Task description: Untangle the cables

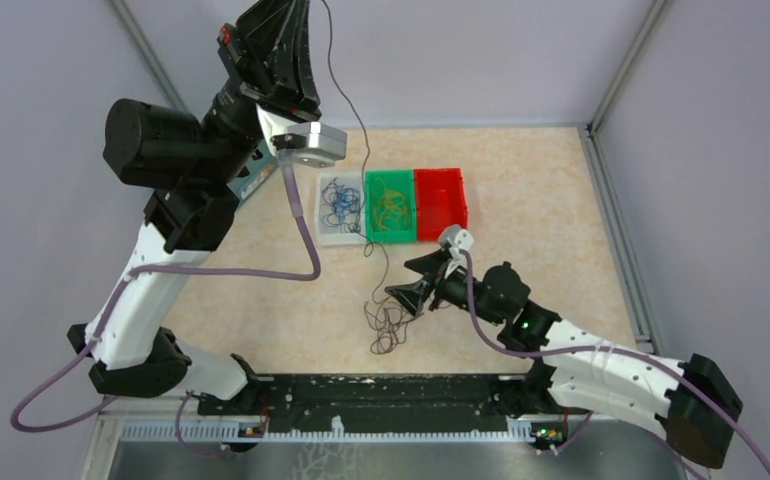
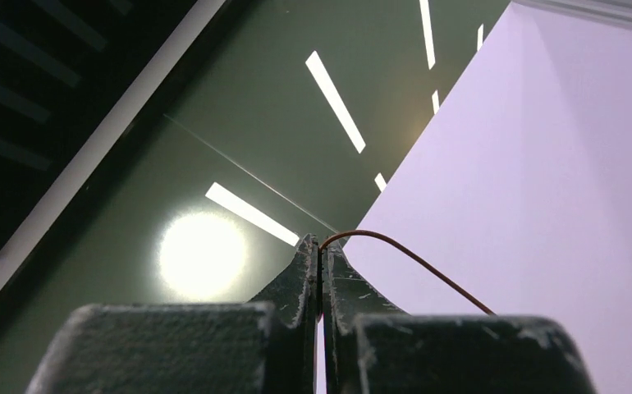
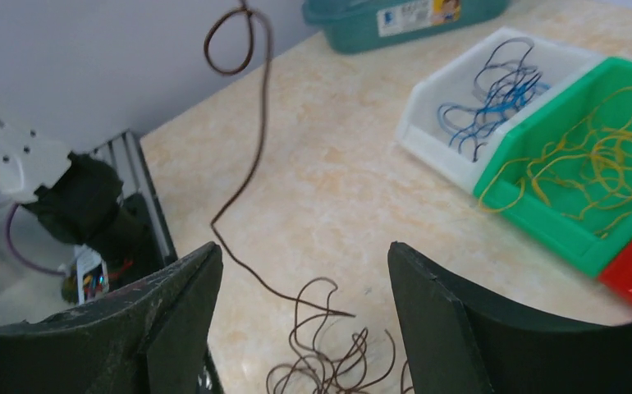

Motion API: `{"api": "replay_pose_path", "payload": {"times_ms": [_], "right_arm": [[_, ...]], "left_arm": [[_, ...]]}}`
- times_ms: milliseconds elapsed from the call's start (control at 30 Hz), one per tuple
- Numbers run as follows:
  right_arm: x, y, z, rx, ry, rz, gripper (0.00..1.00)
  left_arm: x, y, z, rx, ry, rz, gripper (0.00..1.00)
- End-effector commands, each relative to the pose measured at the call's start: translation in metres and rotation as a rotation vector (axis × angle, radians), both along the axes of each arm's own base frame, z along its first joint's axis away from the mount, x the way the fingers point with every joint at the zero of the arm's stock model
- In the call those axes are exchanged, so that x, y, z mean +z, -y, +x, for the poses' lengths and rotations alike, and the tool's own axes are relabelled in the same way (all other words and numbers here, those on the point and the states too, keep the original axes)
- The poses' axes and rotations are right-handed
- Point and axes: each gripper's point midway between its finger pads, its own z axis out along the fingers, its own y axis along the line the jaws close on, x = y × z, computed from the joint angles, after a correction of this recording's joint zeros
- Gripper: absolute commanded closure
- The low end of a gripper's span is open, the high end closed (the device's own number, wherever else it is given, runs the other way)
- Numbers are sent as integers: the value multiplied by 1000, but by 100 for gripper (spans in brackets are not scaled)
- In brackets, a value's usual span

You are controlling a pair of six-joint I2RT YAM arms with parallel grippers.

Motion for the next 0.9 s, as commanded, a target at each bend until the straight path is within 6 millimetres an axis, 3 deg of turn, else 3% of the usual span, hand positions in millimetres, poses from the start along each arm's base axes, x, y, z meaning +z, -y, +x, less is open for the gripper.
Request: {"api": "replay_pose_path", "payload": {"times_ms": [0, 167, 267, 333, 467, 500, 533, 600, 633, 667, 767, 867], "right_arm": [[17, -29, -14, 185, 50, -11, 25], [0, -54, -10, 258, 11, -49, 27], [-10, -67, -8, 286, -33, -41, 33], [-12, -70, -1, 266, -43, -36, 45], [-3, -61, 19, 137, -36, -19, 93], [3, -59, 21, 115, -29, -20, 100], [11, -56, 23, 100, -26, -16, 100], [30, -53, 25, 92, -8, -17, 100], [42, -51, 27, 81, 9, -12, 100], [55, -49, 29, 70, 33, -3, 100], [88, -40, 31, 33, 96, 35, 100], [120, -27, 33, -20, 155, 98, 100]], "left_arm": [[18, -19, -10, 2, 6, -68, 98], [15, -20, -9, 9, -10, -59, 97], [13, -20, -8, 14, -18, -57, 97], [12, -21, -7, 15, -21, -57, 97], [4, -23, -6, 9, -58, -60, 97], [-1, -24, -4, -2, -91, -64, 97], [-11, -22, 0, -20, -147, -59, 97], [-49, -13, 11, -82, -334, -25, 97], [-78, -5, 14, -117, -444, 23, 96], [-121, 8, 19, -160, -579, 78, 97], [-214, 20, 7, -308, -893, 104, 97], [-280, 17, -14, -411, -1134, 99, 98]]}}
